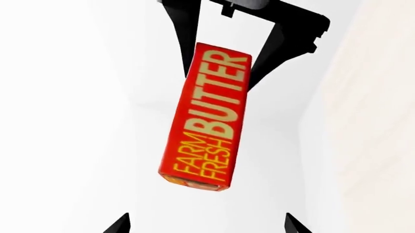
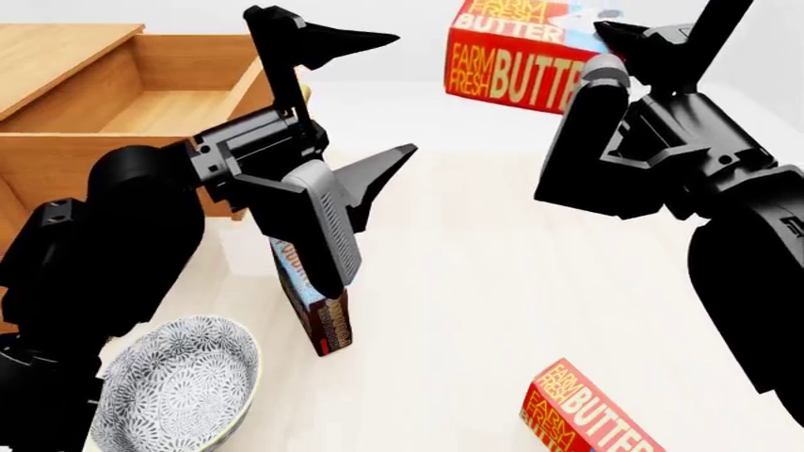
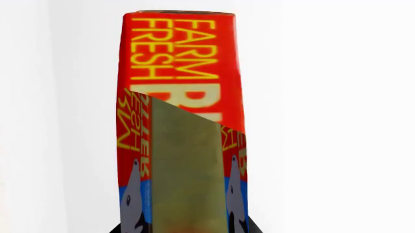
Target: Put the butter at the front in the top drawer of the cabinet and close it.
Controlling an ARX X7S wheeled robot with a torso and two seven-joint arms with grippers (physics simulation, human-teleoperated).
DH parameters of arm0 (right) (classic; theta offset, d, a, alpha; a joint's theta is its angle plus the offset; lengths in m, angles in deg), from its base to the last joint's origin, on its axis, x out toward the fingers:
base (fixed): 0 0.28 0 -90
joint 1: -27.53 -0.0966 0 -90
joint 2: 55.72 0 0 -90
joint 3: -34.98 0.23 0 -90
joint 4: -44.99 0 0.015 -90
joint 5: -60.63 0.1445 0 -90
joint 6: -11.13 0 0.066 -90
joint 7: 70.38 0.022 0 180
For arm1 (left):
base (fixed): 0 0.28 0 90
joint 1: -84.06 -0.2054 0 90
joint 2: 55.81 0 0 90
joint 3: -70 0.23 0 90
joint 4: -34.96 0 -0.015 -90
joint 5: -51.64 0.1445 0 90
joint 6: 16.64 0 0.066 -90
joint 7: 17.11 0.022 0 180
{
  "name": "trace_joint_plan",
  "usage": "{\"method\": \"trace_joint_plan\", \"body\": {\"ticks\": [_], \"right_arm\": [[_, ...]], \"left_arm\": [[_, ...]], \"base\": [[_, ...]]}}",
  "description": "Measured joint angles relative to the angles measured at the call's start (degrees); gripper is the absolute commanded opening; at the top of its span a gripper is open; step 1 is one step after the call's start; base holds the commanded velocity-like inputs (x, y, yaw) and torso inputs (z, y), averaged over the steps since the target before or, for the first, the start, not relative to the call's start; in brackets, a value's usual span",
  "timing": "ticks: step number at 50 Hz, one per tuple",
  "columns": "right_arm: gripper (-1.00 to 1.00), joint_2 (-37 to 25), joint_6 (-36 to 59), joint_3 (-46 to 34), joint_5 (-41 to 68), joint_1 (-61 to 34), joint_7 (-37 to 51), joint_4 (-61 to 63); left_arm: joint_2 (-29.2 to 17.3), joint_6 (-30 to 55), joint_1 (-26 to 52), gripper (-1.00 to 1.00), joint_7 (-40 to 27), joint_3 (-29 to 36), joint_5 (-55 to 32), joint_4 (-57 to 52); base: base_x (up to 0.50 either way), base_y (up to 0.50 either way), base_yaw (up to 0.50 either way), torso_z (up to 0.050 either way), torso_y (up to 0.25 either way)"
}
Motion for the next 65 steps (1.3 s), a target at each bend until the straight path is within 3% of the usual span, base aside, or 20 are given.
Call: {"method": "trace_joint_plan", "body": {"ticks": [65], "right_arm": [[-1.00, 0.1, -0.3, 0.6, 1.0, 2.0, -0.7, 2.3]], "left_arm": [[3.9, -2.7, 2.4, 1.00, -0.8, 2.8, -2.4, 5.2]], "base": [[0.00, 0.00, 0.00, 0.000, 0.001]]}}
